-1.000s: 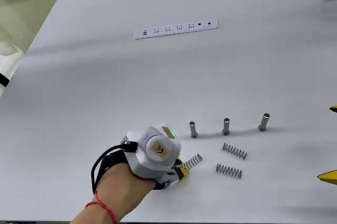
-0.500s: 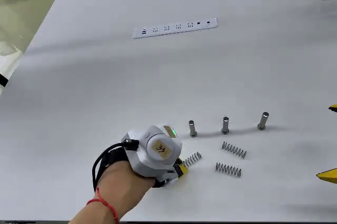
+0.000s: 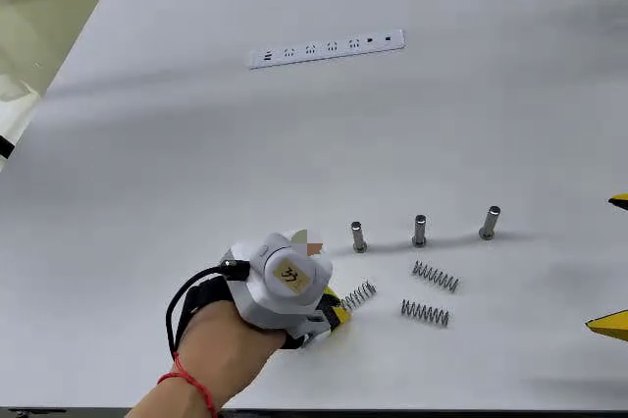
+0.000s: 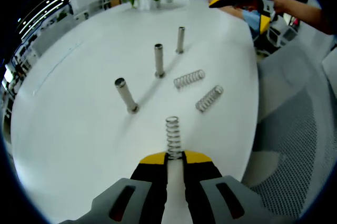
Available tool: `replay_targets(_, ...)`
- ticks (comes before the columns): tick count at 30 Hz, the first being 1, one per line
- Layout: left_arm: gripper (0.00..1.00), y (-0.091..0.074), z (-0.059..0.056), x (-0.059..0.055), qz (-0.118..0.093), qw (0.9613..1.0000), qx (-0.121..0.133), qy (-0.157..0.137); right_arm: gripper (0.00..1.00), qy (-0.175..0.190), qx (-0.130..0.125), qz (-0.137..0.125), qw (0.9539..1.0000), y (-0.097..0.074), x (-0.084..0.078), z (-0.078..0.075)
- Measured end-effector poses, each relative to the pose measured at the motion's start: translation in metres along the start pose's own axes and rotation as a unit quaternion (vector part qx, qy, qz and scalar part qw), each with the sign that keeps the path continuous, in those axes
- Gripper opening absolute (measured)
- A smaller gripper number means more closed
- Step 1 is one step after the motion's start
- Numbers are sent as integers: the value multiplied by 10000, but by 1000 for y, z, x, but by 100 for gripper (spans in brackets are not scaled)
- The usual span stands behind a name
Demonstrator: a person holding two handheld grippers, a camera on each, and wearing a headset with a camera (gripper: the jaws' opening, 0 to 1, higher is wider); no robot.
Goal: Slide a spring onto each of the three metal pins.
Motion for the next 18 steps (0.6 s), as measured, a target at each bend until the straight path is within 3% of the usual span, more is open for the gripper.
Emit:
replay_targets(10, 11, -15, -3, 4, -364, 9991, -38, -199, 80, -21, -16, -11, 10000, -1, 4, 0)
replay_targets(18, 10, -37, -8, 15, -973, 9946, -81, -366, 80, -89, 32, -135, 9999, 1, 19, 5)
Point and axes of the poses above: the centre of the closed fingertips' face, and the gripper's own axes: y roughly forward along the fingers, z roughly to its left, x roughly out of its top, the point moved 7 cm from there along -y, roughly backward along the fingers, and after that the axes turned 2 degrees about -x, right-handed, at the moved point
